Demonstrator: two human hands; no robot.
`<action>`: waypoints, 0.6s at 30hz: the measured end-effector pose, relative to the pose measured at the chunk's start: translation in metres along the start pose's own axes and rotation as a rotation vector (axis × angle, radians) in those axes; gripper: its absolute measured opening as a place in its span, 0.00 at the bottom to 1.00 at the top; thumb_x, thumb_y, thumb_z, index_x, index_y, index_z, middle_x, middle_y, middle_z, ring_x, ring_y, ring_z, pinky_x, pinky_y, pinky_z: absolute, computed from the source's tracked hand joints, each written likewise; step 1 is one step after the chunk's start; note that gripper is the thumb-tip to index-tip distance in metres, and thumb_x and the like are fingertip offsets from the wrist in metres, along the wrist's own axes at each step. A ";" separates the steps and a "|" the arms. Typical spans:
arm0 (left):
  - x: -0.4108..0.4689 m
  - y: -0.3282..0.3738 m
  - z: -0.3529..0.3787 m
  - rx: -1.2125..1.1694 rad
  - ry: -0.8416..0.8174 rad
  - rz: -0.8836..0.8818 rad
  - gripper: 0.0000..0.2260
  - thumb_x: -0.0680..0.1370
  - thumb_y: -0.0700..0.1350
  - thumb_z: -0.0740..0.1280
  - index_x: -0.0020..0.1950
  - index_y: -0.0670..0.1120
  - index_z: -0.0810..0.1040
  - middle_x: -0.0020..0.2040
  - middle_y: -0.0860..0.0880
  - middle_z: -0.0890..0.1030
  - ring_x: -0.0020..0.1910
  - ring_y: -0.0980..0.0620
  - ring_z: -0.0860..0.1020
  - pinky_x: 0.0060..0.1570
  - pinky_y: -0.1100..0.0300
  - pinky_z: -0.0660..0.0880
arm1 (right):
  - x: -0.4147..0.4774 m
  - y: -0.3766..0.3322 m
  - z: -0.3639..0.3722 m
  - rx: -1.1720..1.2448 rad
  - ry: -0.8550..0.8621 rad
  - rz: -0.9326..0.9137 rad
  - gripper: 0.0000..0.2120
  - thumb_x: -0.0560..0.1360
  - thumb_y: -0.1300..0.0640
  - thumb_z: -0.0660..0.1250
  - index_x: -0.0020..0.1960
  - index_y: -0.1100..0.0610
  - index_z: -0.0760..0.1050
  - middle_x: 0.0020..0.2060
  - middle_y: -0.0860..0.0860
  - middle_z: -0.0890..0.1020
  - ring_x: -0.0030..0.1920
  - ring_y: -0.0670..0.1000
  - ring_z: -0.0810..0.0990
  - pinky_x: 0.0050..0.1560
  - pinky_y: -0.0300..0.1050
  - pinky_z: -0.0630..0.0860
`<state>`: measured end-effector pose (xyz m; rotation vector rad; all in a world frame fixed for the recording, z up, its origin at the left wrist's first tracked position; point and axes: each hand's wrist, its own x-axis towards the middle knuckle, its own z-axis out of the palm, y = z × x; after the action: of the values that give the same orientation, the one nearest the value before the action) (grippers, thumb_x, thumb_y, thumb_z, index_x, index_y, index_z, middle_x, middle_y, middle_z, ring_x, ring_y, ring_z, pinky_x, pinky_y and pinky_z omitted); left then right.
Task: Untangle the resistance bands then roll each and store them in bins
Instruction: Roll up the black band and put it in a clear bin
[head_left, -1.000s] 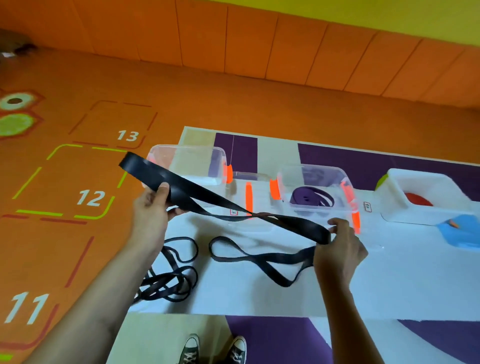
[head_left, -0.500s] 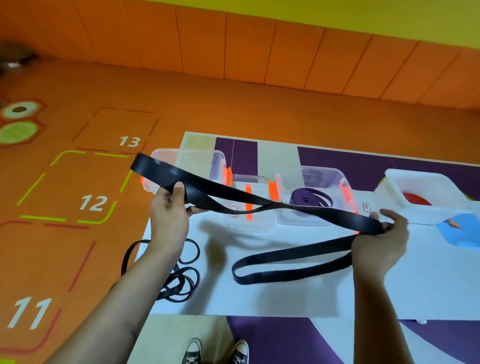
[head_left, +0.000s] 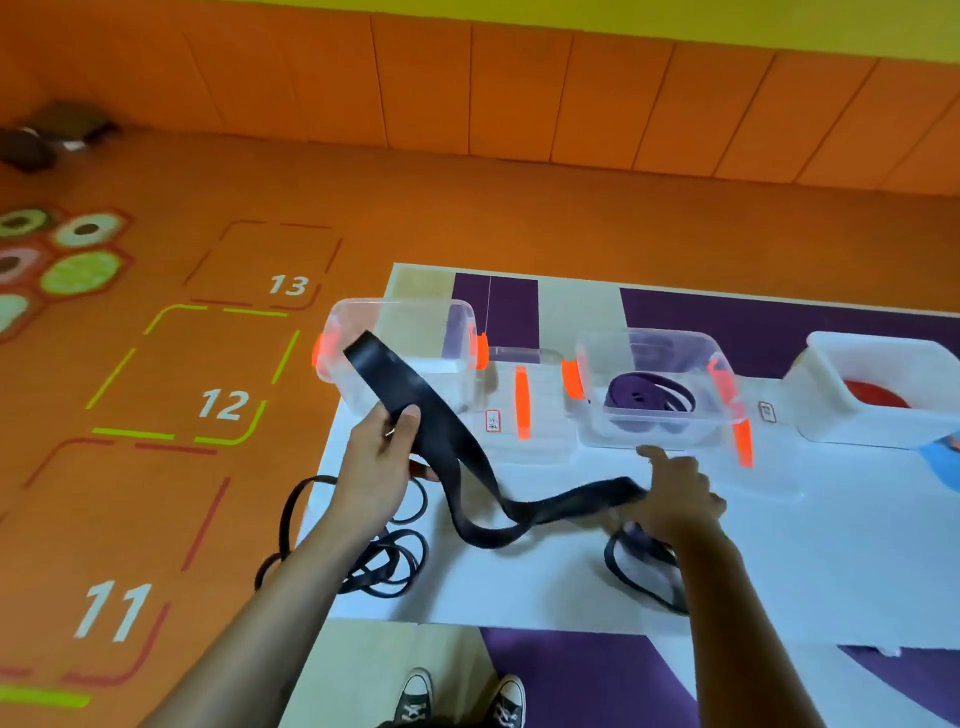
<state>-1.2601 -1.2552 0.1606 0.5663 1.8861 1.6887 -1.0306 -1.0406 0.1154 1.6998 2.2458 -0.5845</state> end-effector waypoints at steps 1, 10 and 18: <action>-0.002 -0.001 -0.001 0.021 -0.032 -0.005 0.09 0.86 0.42 0.58 0.54 0.46 0.78 0.43 0.47 0.86 0.42 0.47 0.85 0.35 0.58 0.80 | 0.000 -0.003 0.006 -0.051 -0.100 0.005 0.45 0.68 0.49 0.78 0.78 0.42 0.58 0.70 0.55 0.66 0.71 0.60 0.67 0.71 0.60 0.65; -0.010 -0.007 -0.013 0.367 -0.308 -0.024 0.07 0.85 0.49 0.60 0.56 0.56 0.78 0.45 0.56 0.85 0.43 0.54 0.83 0.43 0.64 0.79 | -0.042 -0.126 0.005 0.794 -0.141 -0.555 0.12 0.79 0.46 0.70 0.60 0.47 0.80 0.52 0.46 0.84 0.54 0.41 0.82 0.62 0.41 0.76; -0.013 -0.001 -0.015 0.501 -0.328 -0.022 0.09 0.85 0.52 0.59 0.60 0.52 0.75 0.47 0.53 0.84 0.41 0.53 0.84 0.46 0.53 0.83 | -0.078 -0.156 0.015 0.929 -0.293 -0.748 0.08 0.82 0.47 0.65 0.61 0.43 0.77 0.52 0.42 0.84 0.57 0.43 0.81 0.61 0.40 0.76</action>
<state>-1.2602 -1.2750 0.1617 0.9460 2.0496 1.0199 -1.1587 -1.1503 0.1605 0.8029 2.4789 -2.1288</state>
